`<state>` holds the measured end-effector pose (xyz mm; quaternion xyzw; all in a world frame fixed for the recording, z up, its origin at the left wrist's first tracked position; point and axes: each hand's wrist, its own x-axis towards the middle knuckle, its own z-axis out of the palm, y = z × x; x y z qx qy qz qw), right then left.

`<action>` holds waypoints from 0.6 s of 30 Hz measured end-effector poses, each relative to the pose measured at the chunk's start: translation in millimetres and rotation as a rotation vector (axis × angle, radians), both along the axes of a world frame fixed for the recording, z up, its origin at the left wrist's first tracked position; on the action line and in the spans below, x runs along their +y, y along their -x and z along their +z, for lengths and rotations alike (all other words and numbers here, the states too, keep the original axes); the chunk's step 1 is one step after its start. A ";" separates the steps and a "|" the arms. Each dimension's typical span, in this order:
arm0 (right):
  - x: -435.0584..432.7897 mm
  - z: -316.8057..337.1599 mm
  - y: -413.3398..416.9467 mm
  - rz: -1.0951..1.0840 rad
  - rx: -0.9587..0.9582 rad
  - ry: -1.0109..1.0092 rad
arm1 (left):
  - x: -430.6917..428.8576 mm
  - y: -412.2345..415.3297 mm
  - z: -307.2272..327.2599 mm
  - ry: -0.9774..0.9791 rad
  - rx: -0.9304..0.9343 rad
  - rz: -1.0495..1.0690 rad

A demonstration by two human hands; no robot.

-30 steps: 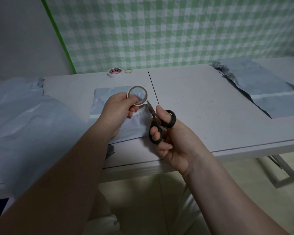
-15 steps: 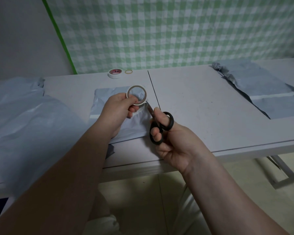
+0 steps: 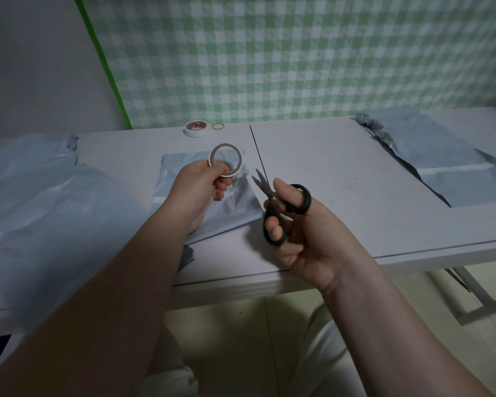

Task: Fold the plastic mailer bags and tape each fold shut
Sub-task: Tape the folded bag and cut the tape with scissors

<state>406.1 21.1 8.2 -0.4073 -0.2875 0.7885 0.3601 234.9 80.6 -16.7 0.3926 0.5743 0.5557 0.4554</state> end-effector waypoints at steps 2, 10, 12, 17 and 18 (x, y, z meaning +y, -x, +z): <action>3.3 3.5 -5.6 -0.022 -0.062 -0.016 | 0.6 0.2 1.0 -0.001 -0.032 0.008; 14.2 16.1 -13.3 0.025 -0.062 -0.032 | -0.9 -3.6 5.2 0.005 -0.046 -0.023; 13.3 16.3 -9.7 0.041 0.033 0.018 | -1.0 -3.6 4.5 0.000 -0.038 -0.021; 12.4 13.0 -0.4 0.063 0.098 0.067 | -0.6 -2.6 2.5 -0.010 -0.052 -0.013; 12.7 12.4 0.9 0.057 0.106 0.068 | -0.6 -2.5 2.0 -0.012 -0.051 -0.016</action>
